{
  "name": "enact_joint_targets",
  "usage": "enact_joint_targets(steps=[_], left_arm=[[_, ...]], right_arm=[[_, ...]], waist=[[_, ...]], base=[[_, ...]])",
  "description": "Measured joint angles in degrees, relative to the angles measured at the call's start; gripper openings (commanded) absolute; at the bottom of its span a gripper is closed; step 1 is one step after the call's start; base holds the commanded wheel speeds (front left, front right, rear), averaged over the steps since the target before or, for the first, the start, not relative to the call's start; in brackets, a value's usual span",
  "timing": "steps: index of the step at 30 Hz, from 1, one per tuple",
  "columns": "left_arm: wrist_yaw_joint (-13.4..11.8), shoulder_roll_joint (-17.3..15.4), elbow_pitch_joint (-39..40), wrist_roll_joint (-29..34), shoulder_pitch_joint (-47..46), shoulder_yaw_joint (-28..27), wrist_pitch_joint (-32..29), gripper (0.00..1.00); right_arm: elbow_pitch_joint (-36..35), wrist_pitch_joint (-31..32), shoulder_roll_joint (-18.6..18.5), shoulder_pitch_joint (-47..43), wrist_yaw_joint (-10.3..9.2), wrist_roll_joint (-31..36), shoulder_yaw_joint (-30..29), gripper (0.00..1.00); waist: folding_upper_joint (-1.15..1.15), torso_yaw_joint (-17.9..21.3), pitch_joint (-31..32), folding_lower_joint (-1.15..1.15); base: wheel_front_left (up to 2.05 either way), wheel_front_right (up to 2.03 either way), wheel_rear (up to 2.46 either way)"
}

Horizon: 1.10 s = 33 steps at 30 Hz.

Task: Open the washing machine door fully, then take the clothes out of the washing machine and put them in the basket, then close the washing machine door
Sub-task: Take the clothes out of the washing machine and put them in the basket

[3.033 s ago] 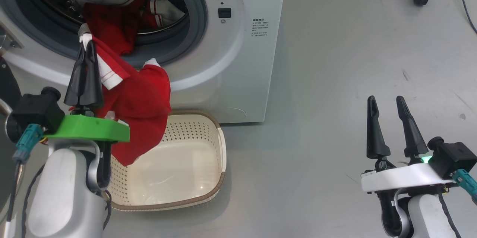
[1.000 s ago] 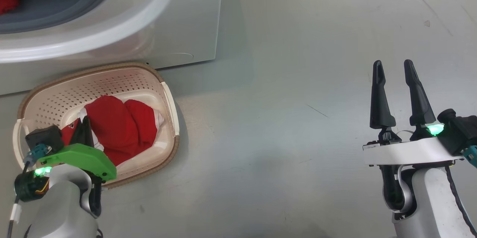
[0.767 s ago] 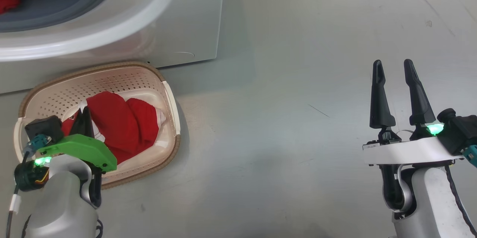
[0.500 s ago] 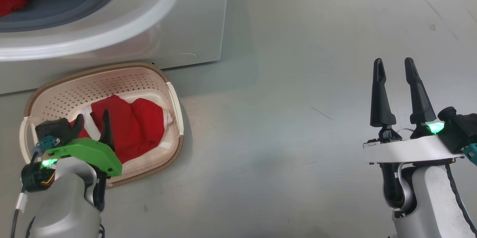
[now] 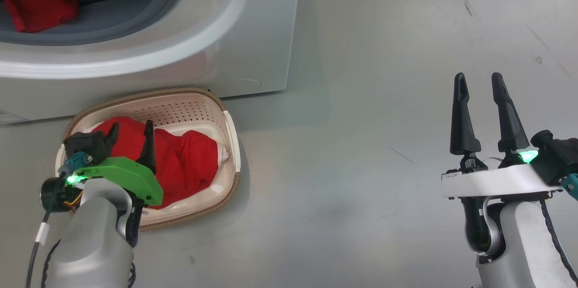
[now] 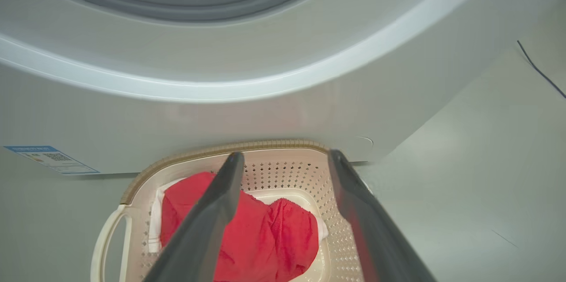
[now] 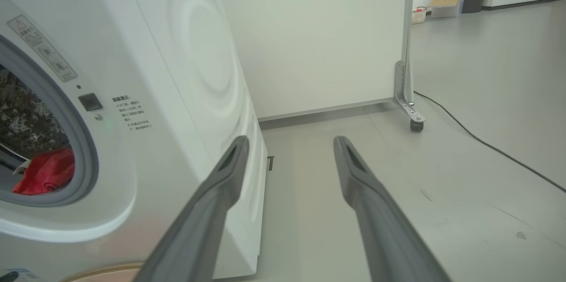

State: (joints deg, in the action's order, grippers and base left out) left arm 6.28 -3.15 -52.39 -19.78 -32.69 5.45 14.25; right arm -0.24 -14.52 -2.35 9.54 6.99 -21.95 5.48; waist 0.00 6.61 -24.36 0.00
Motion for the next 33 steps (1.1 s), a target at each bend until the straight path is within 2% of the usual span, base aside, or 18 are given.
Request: enact_joint_targets(steps=[7, 19, 33], left_arm=[[0.15, 0.29, 3.37, 0.65, -0.24, 1.01, 0.02, 1.0], [0.6, 0.69, 18.26, 1.98, 0.2, 1.45, 0.19, 1.0], [0.64, 0.98, 27.43, 2.14, 12.47, 1.13, 0.19, 1.0]], right_arm=[[0.31, 0.01, -0.01, -0.12, -0.01, 0.0, -0.2, 1.0], [0.57, 0.01, -0.07, -2.0, -0.01, 0.0, -0.79, 1.0], [1.24, 0.01, -0.07, -5.72, -0.01, -0.01, 0.51, 1.0]], waist=[[0.0, -2.09, 2.36, 0.0], [0.0, -6.66, 7.72, 0.0], [0.0, -9.86, 15.18, 0.0]], base=[[0.0, 0.0, 0.0], [0.0, 0.0, 0.0], [0.0, 0.0, 0.0]])
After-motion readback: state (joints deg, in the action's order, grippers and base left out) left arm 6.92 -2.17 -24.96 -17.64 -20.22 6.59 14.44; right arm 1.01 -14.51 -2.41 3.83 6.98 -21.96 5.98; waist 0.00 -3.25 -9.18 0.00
